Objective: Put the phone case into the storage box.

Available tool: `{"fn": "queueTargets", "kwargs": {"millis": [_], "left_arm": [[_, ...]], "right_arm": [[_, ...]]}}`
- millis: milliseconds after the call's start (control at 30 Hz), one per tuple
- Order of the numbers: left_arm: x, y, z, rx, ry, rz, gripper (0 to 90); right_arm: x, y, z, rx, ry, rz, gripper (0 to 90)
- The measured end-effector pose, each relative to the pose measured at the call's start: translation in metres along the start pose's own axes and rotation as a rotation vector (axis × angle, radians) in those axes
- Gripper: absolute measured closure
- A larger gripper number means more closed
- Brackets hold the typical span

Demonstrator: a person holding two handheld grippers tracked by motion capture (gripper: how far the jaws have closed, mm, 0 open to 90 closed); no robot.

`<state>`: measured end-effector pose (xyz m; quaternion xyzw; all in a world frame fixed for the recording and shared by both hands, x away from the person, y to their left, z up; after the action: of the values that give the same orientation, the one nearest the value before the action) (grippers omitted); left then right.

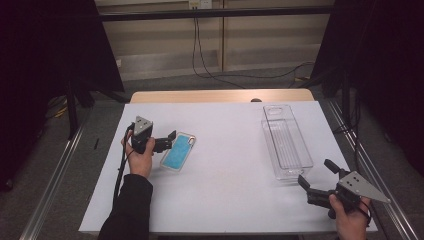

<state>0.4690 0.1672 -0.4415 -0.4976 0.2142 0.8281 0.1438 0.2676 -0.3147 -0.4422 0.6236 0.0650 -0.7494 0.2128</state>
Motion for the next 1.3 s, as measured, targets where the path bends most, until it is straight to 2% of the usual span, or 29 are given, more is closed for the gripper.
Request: {"fn": "queueTargets", "kwargs": {"millis": [100,167,233,367,567,700,767,933,1133,1200,1300], "left_arm": [[0.0,-0.001,0.004,-0.012,0.026,-0.006,3.6],[0.0,-0.002,0.007,0.006,0.032,0.0,3.6],[0.0,-0.001,0.012,0.014,0.038,-0.029,3.6],[0.002,0.002,0.022,0.032,0.06,-0.035,3.5],[0.003,0.0,0.034,0.018,0.078,-0.046,3.0],[0.004,-0.001,0.04,0.017,0.069,-0.05,3.0],[0.005,-0.001,0.042,0.033,0.064,-0.057,2.7],[0.006,0.001,0.047,0.02,0.06,-0.048,2.5],[0.011,0.005,0.05,0.04,-0.005,-0.043,2.0],[0.013,0.009,0.051,0.039,-0.031,-0.053,2.1],[0.015,0.014,0.051,0.054,-0.043,-0.062,2.4]], "right_arm": [[0.0,0.0,0.0,0.0,-0.001,0.003,0.0],[0.0,0.0,0.0,0.0,-0.001,0.002,0.0],[0.0,0.0,0.0,0.0,-0.001,0.001,0.0],[0.0,0.0,0.0,0.002,-0.001,0.001,0.0],[0.0,-0.001,0.0,0.0,-0.001,0.003,0.0],[0.0,0.0,0.0,0.002,-0.003,0.0,0.0],[0.0,0.0,0.001,0.0,-0.001,0.001,0.0],[0.0,0.0,0.0,0.0,0.001,0.003,0.0],[0.0,0.0,0.0,0.001,-0.001,0.003,0.0],[0.0,0.0,0.0,0.001,-0.001,0.002,0.0],[0.0,-0.001,0.0,-0.002,0.0,0.007,0.0]]}}
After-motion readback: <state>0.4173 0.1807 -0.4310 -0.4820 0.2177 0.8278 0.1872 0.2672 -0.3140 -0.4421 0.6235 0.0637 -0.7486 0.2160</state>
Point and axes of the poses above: each handheld gripper's, and its own axes: z roughly backward along the jaws, x roughly out of its underside, y roughly to its right, the point moved 4 cm from there along -z, roughly forward along the jaws, and after that the axes turned 11 degrees about z, right-handed, at the moved point
